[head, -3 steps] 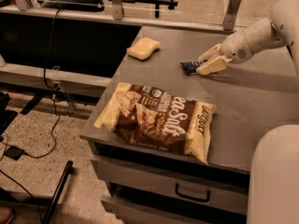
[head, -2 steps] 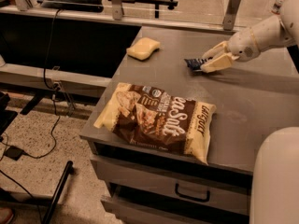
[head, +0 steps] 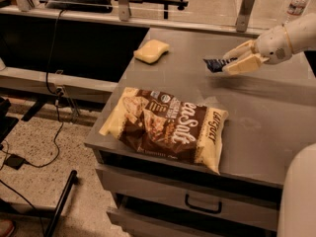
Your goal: Move rxbar blueberry near brown chip bag
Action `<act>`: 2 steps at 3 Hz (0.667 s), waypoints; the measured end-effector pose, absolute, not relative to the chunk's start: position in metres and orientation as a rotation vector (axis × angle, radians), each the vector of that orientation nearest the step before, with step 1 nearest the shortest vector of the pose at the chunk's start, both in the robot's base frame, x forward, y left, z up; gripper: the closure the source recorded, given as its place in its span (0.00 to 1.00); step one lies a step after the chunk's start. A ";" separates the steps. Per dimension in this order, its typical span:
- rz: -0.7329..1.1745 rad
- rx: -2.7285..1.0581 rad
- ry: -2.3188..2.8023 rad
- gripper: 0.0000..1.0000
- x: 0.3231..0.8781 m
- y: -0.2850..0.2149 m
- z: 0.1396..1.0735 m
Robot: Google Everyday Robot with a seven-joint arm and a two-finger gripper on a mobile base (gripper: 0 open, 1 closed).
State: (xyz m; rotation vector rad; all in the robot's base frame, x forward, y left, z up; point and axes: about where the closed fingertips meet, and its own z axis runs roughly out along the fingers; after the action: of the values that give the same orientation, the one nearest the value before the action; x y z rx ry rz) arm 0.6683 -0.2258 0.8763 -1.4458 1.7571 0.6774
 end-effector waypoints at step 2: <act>0.679 -1.457 1.819 1.00 0.612 -0.249 0.882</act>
Offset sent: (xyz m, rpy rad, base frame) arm -0.1217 -0.0306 -0.0033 -0.0828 0.1085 0.0066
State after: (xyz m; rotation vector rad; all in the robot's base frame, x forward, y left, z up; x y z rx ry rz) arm 0.6124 -0.2492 0.8816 -1.4570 1.8187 0.6786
